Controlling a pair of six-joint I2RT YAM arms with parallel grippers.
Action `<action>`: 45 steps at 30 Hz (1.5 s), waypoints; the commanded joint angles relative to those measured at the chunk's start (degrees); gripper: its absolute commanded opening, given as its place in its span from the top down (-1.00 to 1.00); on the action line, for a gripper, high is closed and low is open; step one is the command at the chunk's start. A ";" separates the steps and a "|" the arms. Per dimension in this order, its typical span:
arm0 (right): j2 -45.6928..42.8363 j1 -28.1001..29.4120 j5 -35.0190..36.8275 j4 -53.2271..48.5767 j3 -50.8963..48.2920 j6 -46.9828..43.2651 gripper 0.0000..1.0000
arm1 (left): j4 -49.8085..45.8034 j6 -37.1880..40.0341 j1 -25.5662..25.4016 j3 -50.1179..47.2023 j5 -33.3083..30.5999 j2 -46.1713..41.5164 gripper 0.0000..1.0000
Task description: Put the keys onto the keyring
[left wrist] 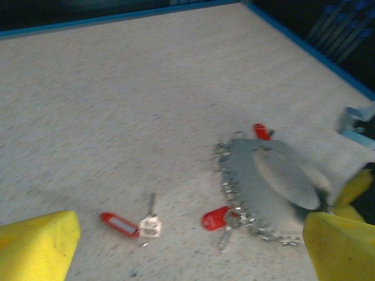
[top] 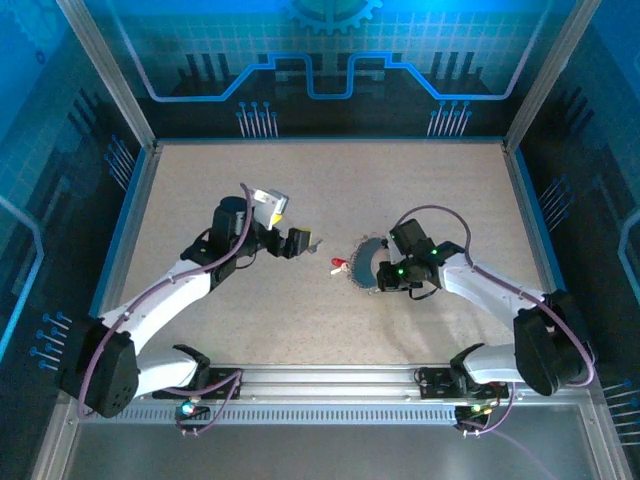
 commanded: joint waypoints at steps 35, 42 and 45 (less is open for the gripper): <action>-17.64 15.23 -8.84 21.47 -0.16 -45.85 1.00 | -0.36 30.67 -6.80 -3.73 27.83 -8.13 -0.40; -18.41 16.17 -11.93 25.73 -2.55 -51.43 1.00 | -0.89 32.31 -6.85 -4.35 27.36 -10.06 -0.32; -19.43 16.43 -13.09 28.53 -4.47 -54.00 1.00 | -1.82 33.31 -6.81 -4.27 27.06 -10.33 -0.26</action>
